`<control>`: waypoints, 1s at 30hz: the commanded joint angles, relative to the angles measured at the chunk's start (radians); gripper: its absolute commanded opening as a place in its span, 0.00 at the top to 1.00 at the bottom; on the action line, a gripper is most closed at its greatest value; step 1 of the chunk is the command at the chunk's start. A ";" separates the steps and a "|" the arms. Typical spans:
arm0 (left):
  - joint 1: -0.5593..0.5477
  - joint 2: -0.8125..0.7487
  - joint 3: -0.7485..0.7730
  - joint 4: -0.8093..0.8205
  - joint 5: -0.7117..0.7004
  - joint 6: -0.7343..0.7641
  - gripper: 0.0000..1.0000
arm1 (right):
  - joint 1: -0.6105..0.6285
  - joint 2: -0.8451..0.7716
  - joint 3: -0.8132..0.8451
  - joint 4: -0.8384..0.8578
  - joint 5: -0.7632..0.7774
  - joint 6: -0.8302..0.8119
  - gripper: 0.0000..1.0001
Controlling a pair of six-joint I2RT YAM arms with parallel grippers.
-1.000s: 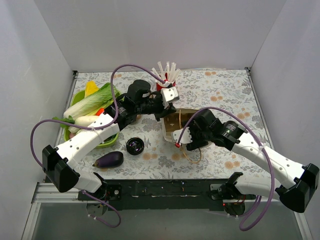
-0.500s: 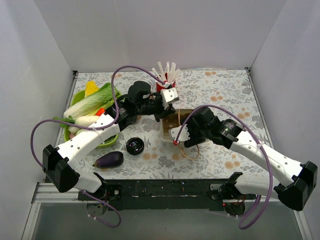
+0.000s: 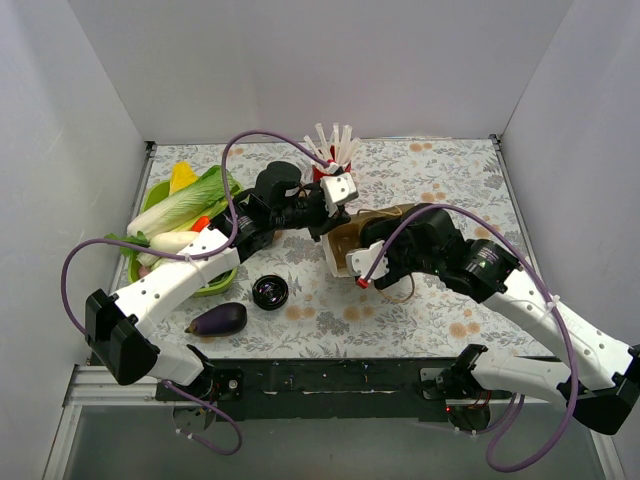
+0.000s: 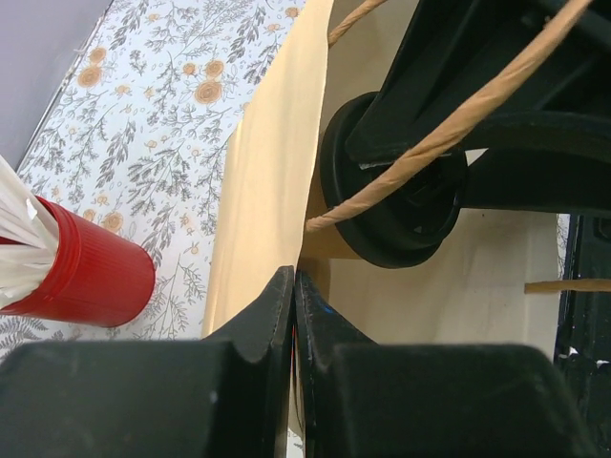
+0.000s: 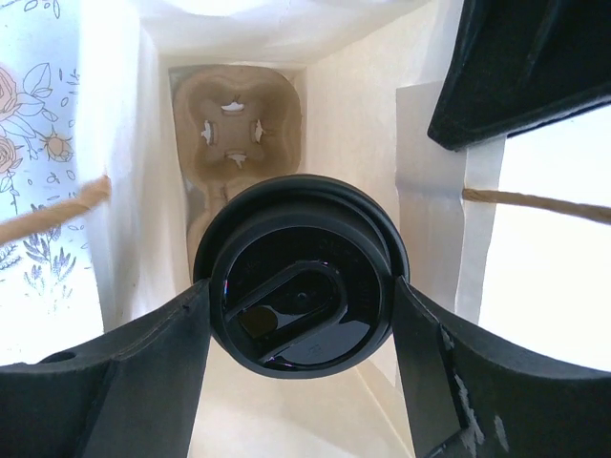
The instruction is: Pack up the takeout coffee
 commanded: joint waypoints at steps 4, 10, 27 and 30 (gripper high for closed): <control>0.000 -0.031 0.011 -0.007 -0.022 -0.007 1.00 | 0.010 -0.003 0.020 0.005 -0.028 -0.138 0.99; 0.000 -0.028 0.011 -0.007 -0.014 -0.002 1.00 | 0.010 0.054 0.012 0.008 -0.064 -0.136 0.99; 0.006 -0.025 0.018 -0.028 0.018 0.022 1.00 | -0.014 0.155 0.072 0.046 -0.068 0.048 0.99; 0.006 -0.026 0.018 -0.032 0.026 0.031 1.00 | -0.017 0.167 0.065 0.081 -0.002 0.077 0.99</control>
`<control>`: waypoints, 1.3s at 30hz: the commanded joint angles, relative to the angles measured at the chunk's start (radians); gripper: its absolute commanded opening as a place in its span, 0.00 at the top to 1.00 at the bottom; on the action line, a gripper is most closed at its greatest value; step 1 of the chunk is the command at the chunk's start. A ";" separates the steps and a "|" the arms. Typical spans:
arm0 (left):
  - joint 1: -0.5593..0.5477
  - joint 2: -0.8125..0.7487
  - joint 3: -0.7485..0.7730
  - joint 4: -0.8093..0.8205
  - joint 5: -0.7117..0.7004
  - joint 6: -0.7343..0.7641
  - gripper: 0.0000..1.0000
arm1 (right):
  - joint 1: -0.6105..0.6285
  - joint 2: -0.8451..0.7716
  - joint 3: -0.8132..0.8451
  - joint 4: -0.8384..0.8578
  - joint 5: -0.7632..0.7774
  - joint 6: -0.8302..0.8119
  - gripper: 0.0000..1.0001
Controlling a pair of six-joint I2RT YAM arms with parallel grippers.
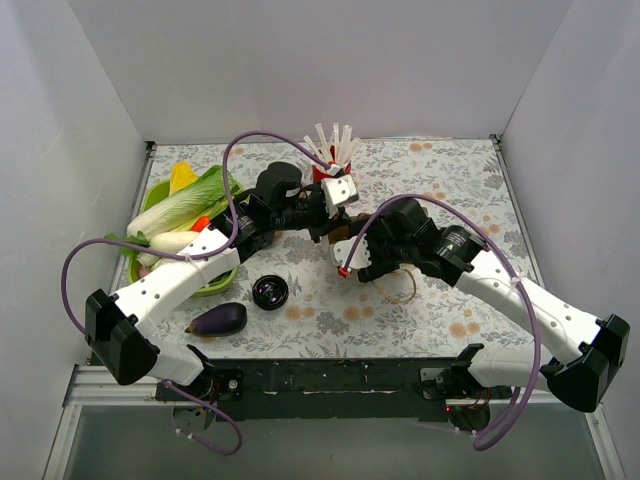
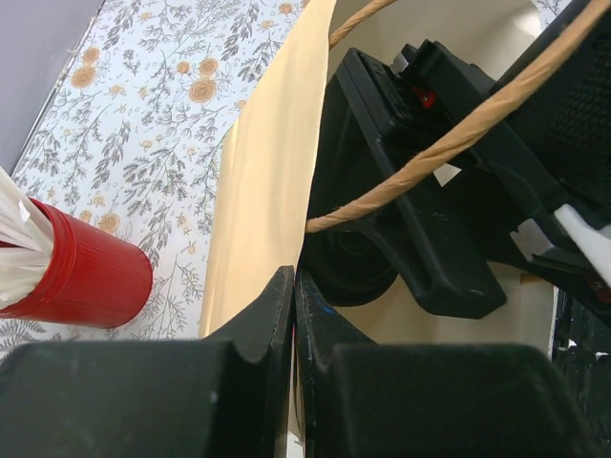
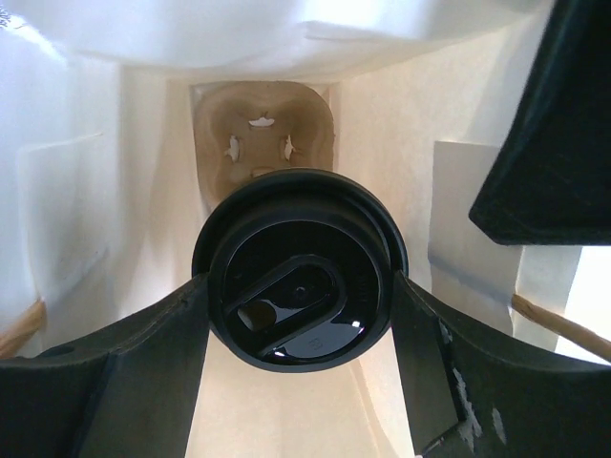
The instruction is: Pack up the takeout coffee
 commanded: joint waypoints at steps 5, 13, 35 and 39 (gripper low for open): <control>0.007 -0.032 0.013 -0.022 0.025 0.024 1.00 | -0.022 0.040 0.016 0.082 0.108 0.037 0.99; 0.008 -0.038 0.010 -0.033 0.032 0.056 1.00 | -0.045 0.029 -0.026 0.090 0.117 -0.015 0.99; 0.072 -0.031 0.016 -0.047 0.171 0.104 1.00 | -0.214 0.093 -0.050 0.089 -0.087 -0.216 0.99; 0.083 -0.023 0.016 -0.042 0.179 0.104 1.00 | -0.220 0.110 -0.061 0.093 -0.088 -0.245 0.99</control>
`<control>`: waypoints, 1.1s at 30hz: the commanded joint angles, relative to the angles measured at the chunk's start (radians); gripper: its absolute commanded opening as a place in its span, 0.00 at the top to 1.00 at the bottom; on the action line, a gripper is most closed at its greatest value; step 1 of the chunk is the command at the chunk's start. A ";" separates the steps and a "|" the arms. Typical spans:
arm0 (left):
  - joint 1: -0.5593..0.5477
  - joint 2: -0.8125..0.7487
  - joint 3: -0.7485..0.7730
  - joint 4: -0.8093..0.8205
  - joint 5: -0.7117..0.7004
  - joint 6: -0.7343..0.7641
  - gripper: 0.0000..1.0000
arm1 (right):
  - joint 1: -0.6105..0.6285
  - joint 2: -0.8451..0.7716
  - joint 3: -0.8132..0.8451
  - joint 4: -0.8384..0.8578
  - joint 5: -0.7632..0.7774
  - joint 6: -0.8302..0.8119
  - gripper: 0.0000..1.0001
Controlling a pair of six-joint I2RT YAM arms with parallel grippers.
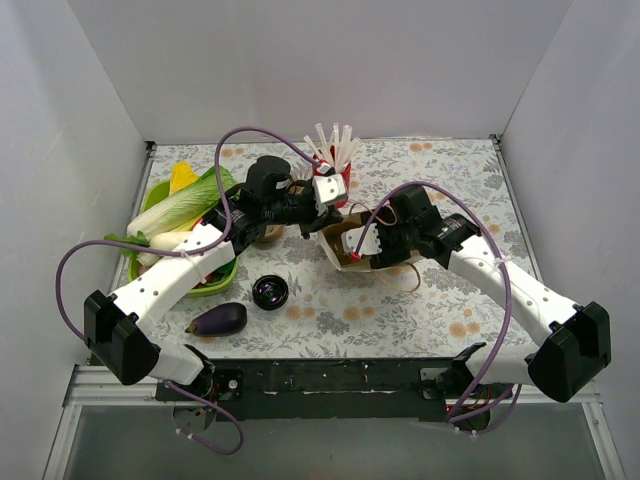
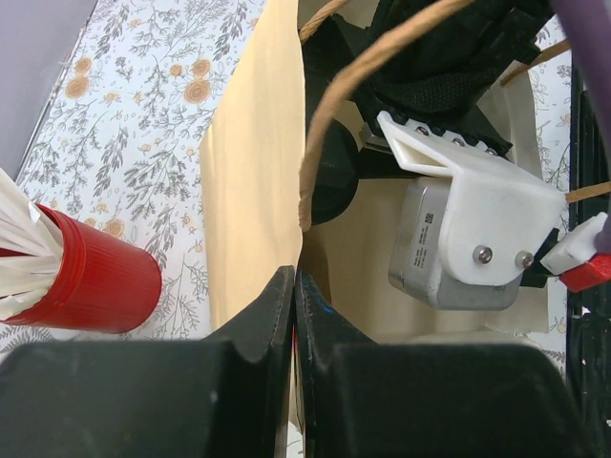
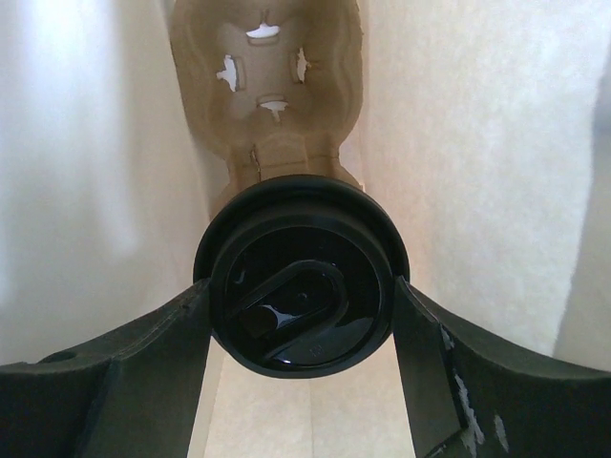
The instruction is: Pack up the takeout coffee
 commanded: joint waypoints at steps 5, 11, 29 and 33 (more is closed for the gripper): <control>0.023 -0.017 0.016 0.001 0.062 0.008 1.00 | -0.038 0.040 -0.016 0.044 -0.022 -0.146 0.99; 0.046 -0.003 0.017 0.001 0.086 0.014 1.00 | -0.056 0.067 0.008 0.041 -0.010 -0.171 0.99; 0.074 0.031 0.037 -0.005 0.138 0.028 1.00 | -0.062 0.078 0.074 -0.038 -0.035 -0.185 0.99; 0.072 0.035 0.048 -0.016 0.145 0.030 1.00 | -0.062 0.096 0.065 -0.018 -0.010 -0.188 0.99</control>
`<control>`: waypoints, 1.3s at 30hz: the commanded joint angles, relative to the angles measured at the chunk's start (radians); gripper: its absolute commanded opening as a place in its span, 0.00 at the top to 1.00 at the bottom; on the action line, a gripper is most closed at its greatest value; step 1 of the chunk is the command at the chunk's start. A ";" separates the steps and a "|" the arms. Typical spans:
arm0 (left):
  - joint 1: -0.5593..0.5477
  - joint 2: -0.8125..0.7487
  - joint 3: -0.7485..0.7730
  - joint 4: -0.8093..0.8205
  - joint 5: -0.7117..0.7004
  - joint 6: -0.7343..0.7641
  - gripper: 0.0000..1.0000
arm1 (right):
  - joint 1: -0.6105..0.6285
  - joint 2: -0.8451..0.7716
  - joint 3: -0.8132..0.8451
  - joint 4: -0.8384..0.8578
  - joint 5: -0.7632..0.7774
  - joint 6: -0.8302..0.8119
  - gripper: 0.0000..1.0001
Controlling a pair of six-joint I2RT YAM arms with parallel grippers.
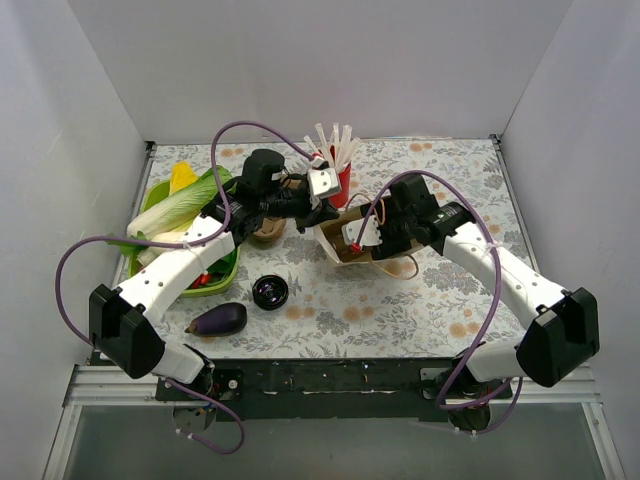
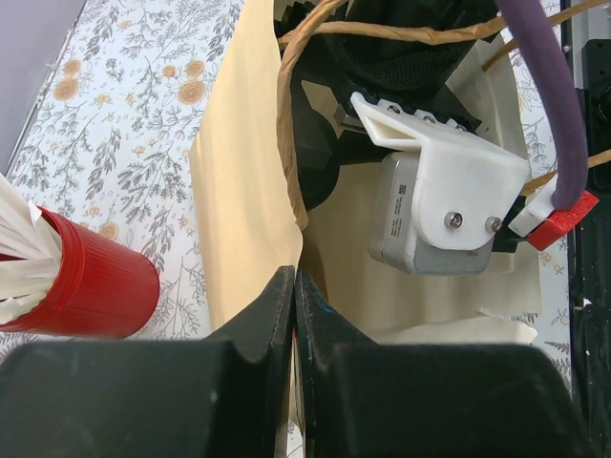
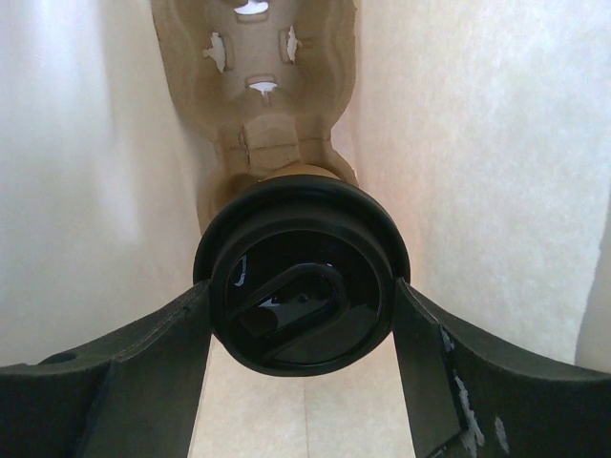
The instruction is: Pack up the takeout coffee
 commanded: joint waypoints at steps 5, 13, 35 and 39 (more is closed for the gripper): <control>0.000 -0.002 0.038 -0.021 0.036 0.009 1.00 | -0.004 0.031 0.008 0.008 0.046 -0.109 0.99; 0.003 0.001 0.034 -0.017 0.041 0.009 1.00 | -0.004 0.060 0.007 0.019 0.038 -0.118 0.99; 0.085 0.200 0.292 -0.080 -0.008 -0.198 0.36 | -0.073 0.203 0.103 0.038 -0.138 -0.179 0.99; 0.117 0.225 0.360 -0.064 -0.045 -0.281 0.24 | -0.115 0.258 0.178 -0.042 -0.218 -0.236 0.99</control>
